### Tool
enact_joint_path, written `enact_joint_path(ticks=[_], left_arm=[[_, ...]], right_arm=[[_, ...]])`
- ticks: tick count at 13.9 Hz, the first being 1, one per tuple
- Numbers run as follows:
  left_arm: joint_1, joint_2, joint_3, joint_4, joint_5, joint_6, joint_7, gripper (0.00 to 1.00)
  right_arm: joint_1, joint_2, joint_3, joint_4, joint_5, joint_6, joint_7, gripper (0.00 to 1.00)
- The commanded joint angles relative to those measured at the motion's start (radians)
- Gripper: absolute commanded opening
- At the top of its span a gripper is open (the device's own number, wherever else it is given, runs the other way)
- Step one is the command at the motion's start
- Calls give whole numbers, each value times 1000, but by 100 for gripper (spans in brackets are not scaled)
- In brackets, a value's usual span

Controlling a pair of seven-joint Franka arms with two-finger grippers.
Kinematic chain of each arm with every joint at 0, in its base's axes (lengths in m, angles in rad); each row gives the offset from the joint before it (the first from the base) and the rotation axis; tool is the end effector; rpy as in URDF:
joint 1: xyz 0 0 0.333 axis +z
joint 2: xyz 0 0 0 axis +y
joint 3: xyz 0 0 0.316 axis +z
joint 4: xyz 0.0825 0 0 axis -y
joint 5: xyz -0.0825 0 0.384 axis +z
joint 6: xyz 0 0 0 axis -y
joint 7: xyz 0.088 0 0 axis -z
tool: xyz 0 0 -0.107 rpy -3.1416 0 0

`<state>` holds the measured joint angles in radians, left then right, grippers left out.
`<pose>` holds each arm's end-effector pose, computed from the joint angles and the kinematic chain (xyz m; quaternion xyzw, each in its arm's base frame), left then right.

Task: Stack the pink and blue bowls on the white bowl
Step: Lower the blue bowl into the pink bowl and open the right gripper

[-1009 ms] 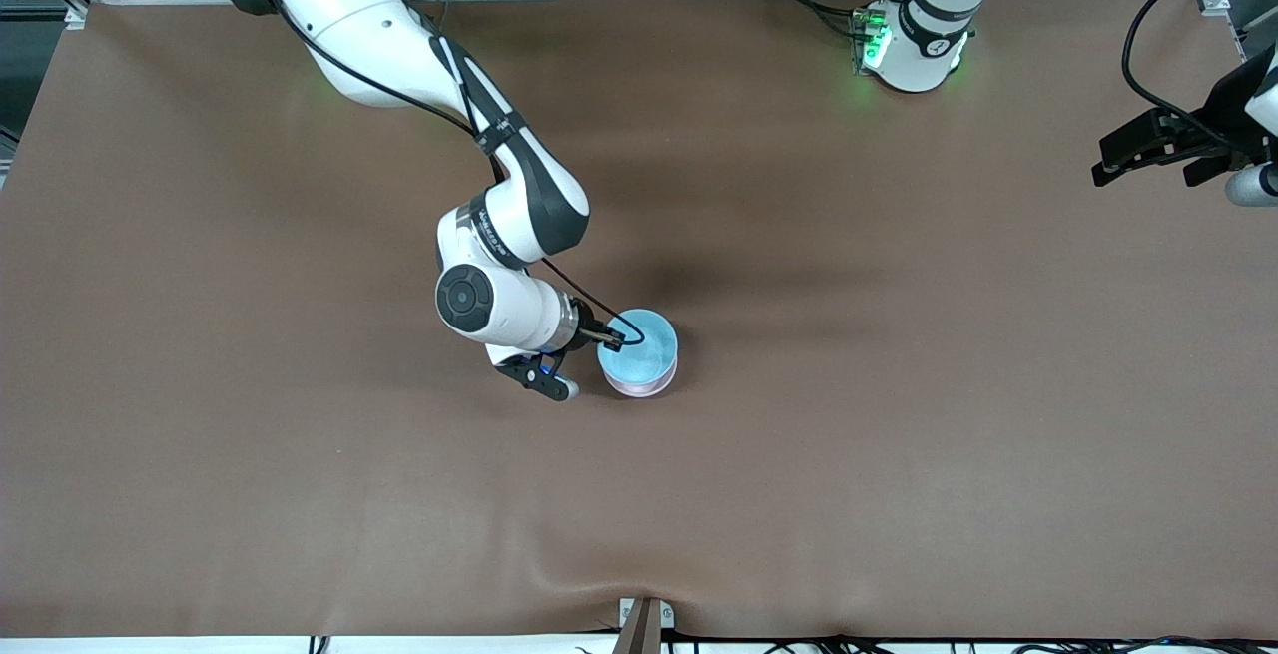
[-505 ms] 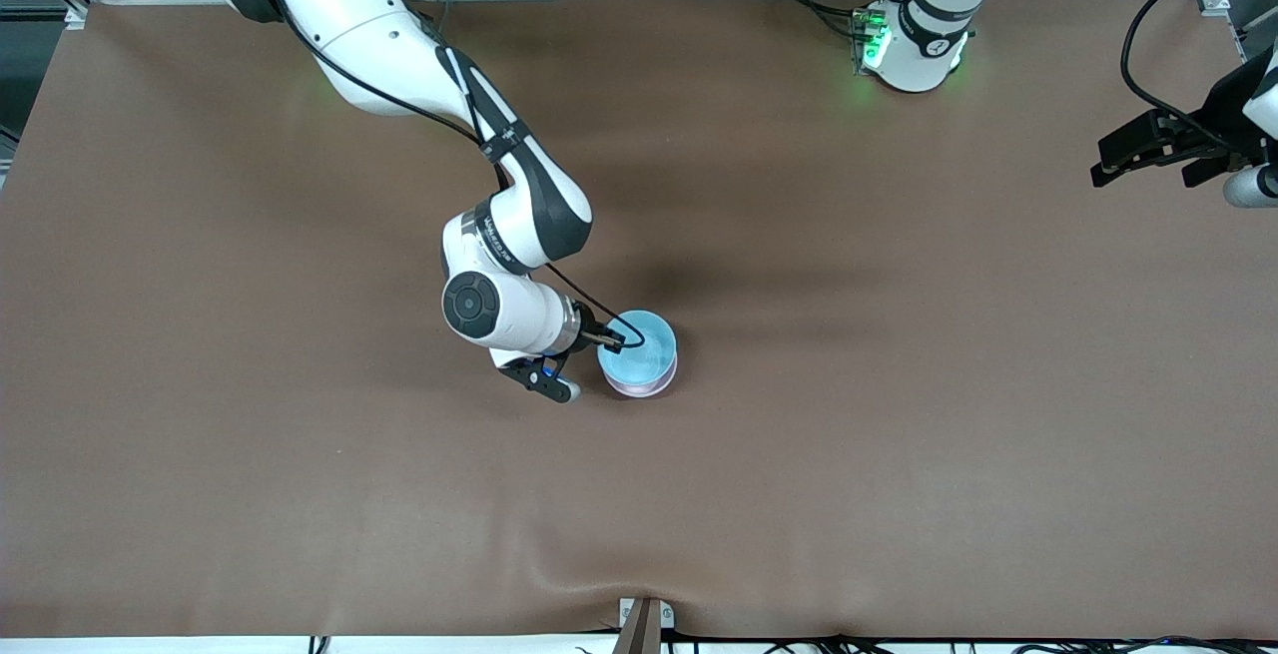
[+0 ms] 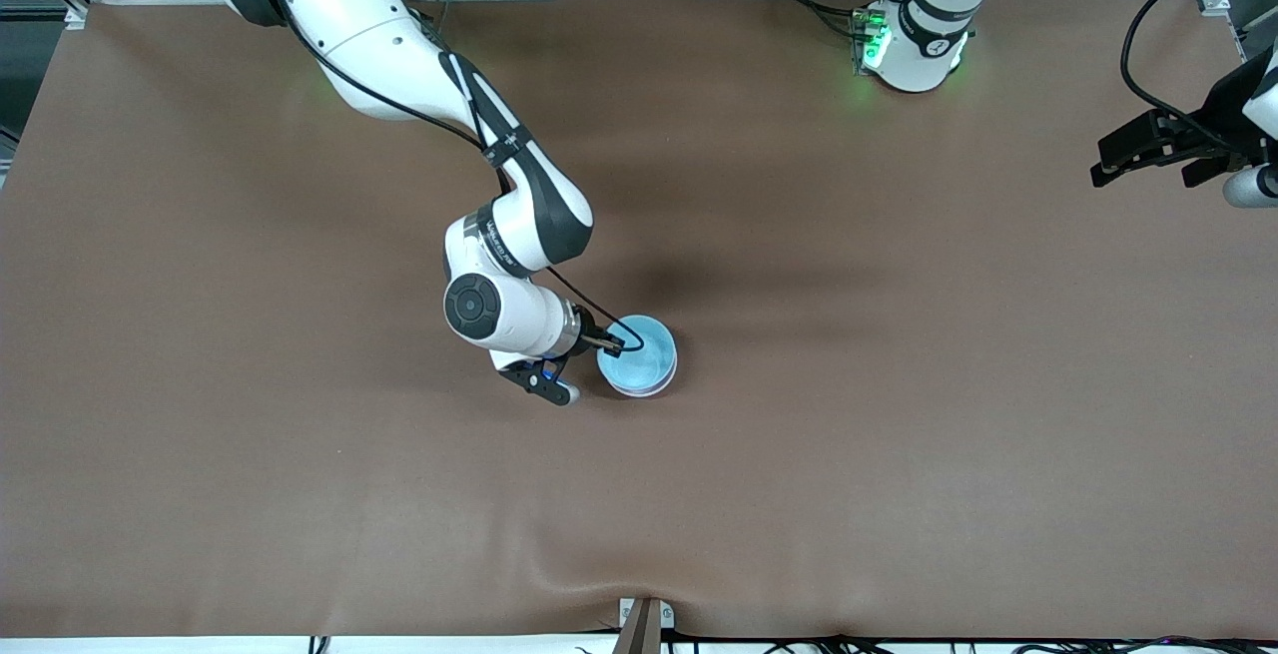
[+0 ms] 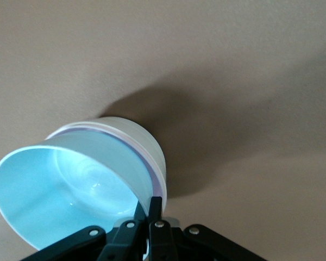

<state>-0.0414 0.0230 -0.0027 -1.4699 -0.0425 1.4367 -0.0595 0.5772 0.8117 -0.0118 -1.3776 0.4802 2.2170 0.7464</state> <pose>0.5473 -0.0291 0.6475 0.9994 0.0054 -0.0291 0.0197 0.6156 0.4105 0.2336 -0.9558 0.2260 0.1036 0.1571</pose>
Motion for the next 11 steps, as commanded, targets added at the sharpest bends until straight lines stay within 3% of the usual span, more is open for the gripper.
enact_joint_path(ticks=[1,2,6,11], left_arm=[[2,-2,-2,3,-10,1,12,100],[3,-2,-2,3,-10,1,12,100],[3,-23,-3,-7,-11,-1,-3,100],[6,-58,-10,-58,-11,4,-6,100]], right_arm=[[20,14,-10,25,-15,12,31,71],[16,12,-10,25,-15,9,37,100],[-8,-8,-13,25,-14,-13,39,100],[-101,-126,-46,23,-72,-182,-68,100]])
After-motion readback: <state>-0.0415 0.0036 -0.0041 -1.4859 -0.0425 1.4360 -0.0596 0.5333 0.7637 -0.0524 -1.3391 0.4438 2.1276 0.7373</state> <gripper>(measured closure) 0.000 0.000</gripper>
